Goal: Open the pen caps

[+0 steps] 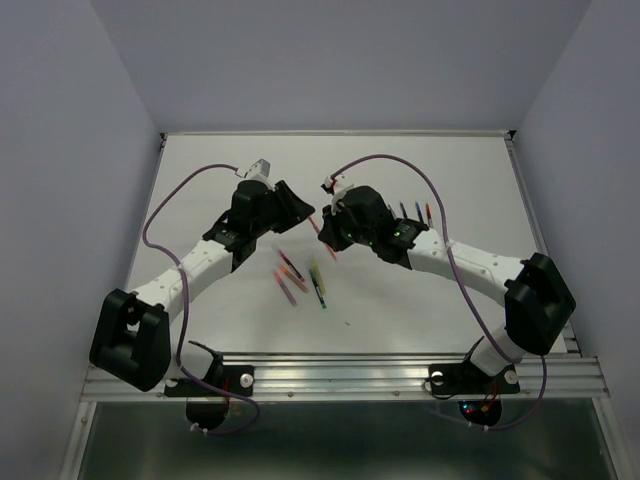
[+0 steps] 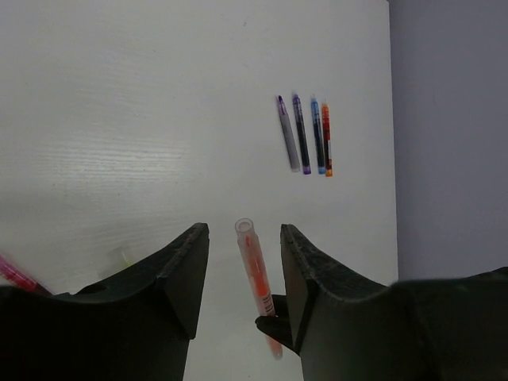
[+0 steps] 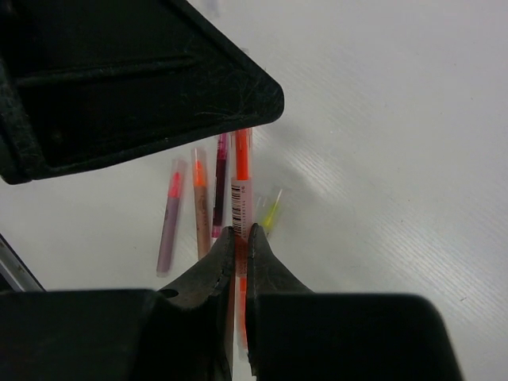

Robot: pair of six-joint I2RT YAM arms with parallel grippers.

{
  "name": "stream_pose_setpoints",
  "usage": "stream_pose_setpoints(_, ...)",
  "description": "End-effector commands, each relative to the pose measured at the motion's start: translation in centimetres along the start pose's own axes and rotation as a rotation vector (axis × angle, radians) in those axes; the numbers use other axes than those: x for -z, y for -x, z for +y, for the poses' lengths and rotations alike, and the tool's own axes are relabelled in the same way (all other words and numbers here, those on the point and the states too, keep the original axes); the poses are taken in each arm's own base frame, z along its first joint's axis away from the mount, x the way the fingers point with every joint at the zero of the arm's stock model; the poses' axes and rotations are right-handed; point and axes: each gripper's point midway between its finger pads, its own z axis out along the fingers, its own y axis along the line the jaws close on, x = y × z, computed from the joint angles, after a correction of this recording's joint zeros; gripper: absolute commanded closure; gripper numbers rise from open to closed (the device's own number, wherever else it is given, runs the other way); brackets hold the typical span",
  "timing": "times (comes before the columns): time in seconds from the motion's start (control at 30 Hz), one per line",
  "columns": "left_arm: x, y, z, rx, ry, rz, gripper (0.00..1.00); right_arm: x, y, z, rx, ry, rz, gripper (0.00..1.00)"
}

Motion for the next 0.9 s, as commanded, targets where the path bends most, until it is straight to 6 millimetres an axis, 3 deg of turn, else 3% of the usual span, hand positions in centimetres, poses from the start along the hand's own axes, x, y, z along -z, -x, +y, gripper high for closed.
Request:
stream_pose_setpoints(0.0, 0.1, 1.8, -3.1, -0.020, -0.089, -0.046, 0.49, 0.8, 5.1, 1.7, 0.013, 0.053, -0.141, 0.99)
stream_pose_setpoints(0.2, 0.1, 2.0, -3.1, -0.016, -0.086, -0.054, 0.71, 0.7, 5.1, 1.8, 0.018, 0.057, -0.139, 0.99)
stream_pose_setpoints(0.23, 0.1, 2.0, -3.1, -0.011, -0.086, -0.053, 0.81, 0.6, 5.1, 1.8, 0.019, 0.056, -0.137, 0.99)
stream_pose_setpoints(0.33, 0.1, 2.0, -3.1, -0.010, -0.089, -0.054, 1.00, 0.6, 4.9, 1.7, 0.022, 0.055, -0.133, 0.99)
stream_pose_setpoints(0.43, 0.3, 2.0, -3.3, -0.003, -0.096, -0.060, 1.00, 0.5, 4.7, 1.5, 0.027, 0.046, -0.130, 0.96)
stream_pose_setpoints(0.53, 0.5, 2.2, -3.5, 0.002, -0.104, -0.072, 1.00, 0.3, 4.7, 1.0, 0.022, 0.021, -0.132, 0.76)
stream_pose_setpoints(0.67, 0.9, 2.4, -3.4, 0.012, -0.100, -0.091, 1.00, -0.2, 4.6, 0.9, 0.031, 0.016, -0.125, 0.57)
stream_pose_setpoints(0.87, 1.1, 2.5, -3.6, 0.015, -0.102, -0.100, 1.00, -1.3, 5.0, 0.6, 0.042, -0.004, -0.125, 0.56)
